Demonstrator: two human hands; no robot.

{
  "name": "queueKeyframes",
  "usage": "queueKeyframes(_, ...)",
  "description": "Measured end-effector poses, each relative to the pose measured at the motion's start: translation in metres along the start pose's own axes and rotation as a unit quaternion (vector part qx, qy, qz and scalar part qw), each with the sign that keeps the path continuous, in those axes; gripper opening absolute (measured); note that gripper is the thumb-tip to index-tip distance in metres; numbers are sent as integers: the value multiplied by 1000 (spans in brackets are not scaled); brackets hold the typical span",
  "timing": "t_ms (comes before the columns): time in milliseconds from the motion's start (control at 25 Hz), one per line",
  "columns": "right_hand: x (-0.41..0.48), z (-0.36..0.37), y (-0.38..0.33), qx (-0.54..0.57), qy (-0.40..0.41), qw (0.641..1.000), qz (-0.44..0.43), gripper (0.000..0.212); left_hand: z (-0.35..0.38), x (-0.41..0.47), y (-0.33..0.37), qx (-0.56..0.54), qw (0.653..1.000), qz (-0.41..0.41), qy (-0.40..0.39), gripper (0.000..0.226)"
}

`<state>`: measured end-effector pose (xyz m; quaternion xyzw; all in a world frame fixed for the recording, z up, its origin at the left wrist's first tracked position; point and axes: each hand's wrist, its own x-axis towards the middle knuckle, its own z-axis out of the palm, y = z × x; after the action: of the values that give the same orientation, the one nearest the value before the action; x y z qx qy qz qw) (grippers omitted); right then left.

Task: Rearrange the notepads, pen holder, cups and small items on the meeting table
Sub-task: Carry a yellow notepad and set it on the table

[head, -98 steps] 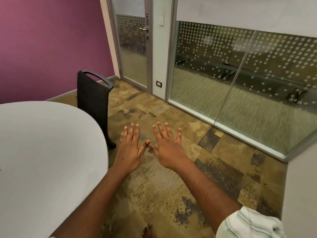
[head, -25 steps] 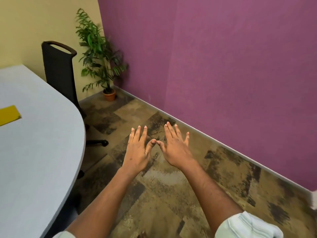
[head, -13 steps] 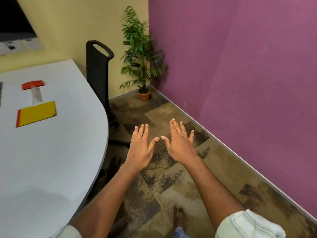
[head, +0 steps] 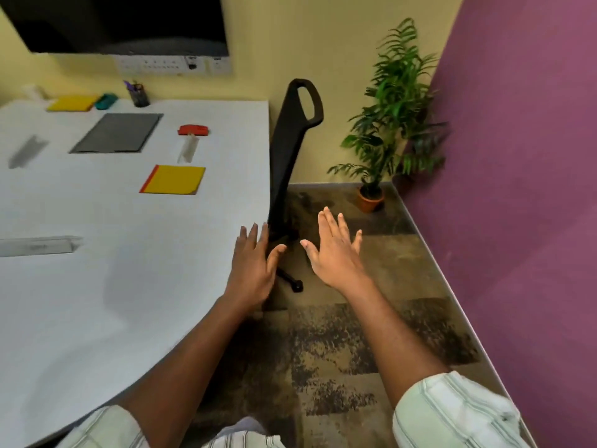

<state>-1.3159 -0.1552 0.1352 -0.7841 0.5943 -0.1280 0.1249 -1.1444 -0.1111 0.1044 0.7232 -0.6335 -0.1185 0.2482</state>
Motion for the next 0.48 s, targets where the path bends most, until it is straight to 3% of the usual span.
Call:
queueKeyframes(200,71,15,-19,9,-15,999,-49,71,0,52,-30,-20,996,-78,33,81)
queueKeyframes(480,190,44,-57,-3,-25,997,-77,70,-12,157,-73,-42,993,-102,51,73)
